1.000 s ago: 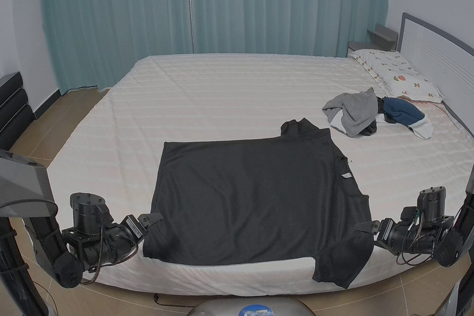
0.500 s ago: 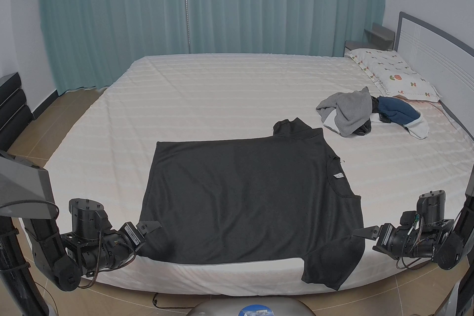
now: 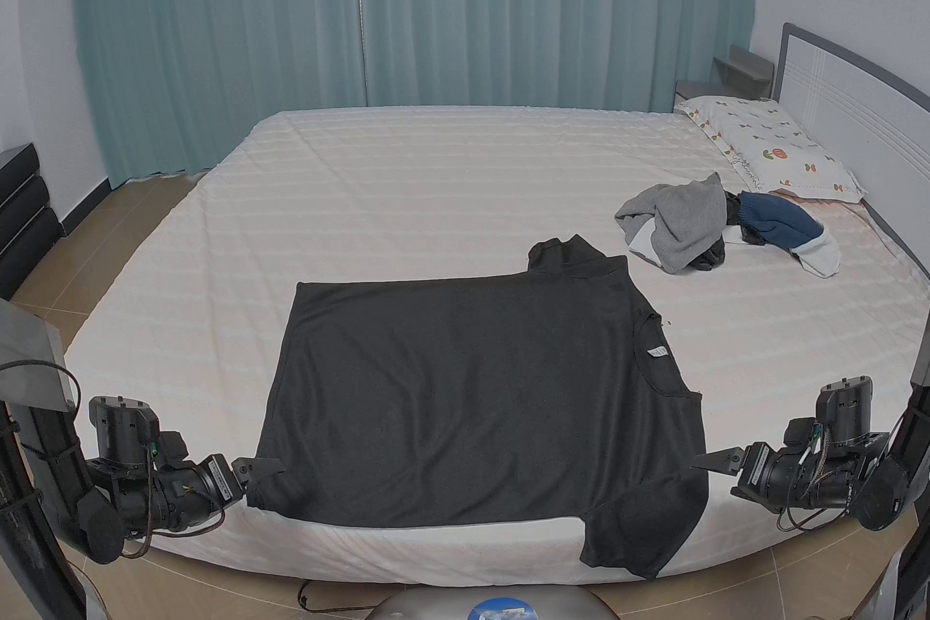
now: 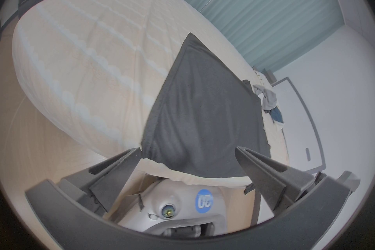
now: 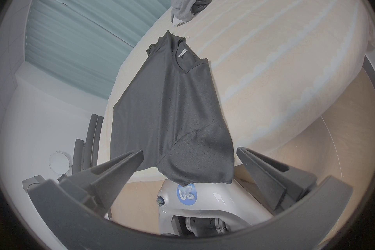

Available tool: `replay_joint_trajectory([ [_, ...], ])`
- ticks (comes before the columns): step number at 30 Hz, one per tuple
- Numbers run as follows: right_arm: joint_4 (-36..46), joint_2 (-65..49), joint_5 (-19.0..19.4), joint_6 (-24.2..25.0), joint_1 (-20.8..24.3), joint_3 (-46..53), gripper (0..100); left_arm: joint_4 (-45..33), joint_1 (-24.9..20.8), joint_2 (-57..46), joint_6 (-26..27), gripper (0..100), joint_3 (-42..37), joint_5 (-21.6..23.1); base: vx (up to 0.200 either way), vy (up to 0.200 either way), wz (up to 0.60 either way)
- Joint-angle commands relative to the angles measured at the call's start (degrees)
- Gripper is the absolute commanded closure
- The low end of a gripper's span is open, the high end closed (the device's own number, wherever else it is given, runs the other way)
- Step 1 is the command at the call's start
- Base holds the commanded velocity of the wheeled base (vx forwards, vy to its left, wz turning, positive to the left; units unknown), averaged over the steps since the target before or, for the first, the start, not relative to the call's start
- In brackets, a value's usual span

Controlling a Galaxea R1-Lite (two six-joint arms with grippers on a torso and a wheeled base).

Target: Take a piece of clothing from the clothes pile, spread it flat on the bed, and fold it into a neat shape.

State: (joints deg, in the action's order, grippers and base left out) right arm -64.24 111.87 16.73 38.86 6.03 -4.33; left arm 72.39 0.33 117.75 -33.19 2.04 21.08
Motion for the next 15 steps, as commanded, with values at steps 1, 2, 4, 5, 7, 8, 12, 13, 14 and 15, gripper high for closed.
replay_joint_trajectory([
  [1,-0.09,1.59,-0.03,-0.02,0.03,0.02,0,0.39,1.34,5.39,2.52,0,0.43,0.54,0.0,0.0,0.0],
  [2,-0.36,1.59,-0.03,-0.02,0.03,0.02,0,0.39,1.08,5.83,2.61,0,0.86,0.37,0.0,0.0,0.0],
  [4,-0.71,1.77,-0.03,-0.02,0.03,0.11,0,0.21,0.99,6.62,2.61,0,1.83,0.02,0.0,0.0,0.0],
  [5,-0.71,1.77,-0.03,-0.02,0.03,0.11,0,0.21,0.99,6.7,2.61,0,1.83,0.02,0.0,0.0,0.0],
  [7,-1.41,1.77,-0.03,-0.02,0.12,0.55,0,0.12,0.64,8.99,2.61,0,3.94,-1.3,0.0,0.0,0.0],
  [8,-1.76,1.77,-0.03,-0.02,0.12,0.64,0,0.21,0.64,9.78,2.61,0,4.47,-1.92,0.0,0.0,0.0],
  [12,-3.08,1.77,-0.11,-0.02,0.21,1.08,0,0.47,-0.33,10.84,2.61,0,5.7,-3.06,0.0,0.0,0.0],
  [13,-3.34,1.86,-0.11,-0.02,0.21,1.16,0,0.47,-0.86,10.92,2.61,0,5.7,-3.06,0.0,0.0,0.0],
  [14,-3.43,1.86,-0.2,-0.02,0.21,1.16,0,0.47,-1.21,10.92,2.52,0,5.79,-3.06,0.0,0.0,0.0],
  [15,-3.43,1.86,-0.2,-0.02,0.21,1.16,0,0.47,-1.21,10.92,2.52,0,5.79,-3.06,0.0,0.0,0.0],
])
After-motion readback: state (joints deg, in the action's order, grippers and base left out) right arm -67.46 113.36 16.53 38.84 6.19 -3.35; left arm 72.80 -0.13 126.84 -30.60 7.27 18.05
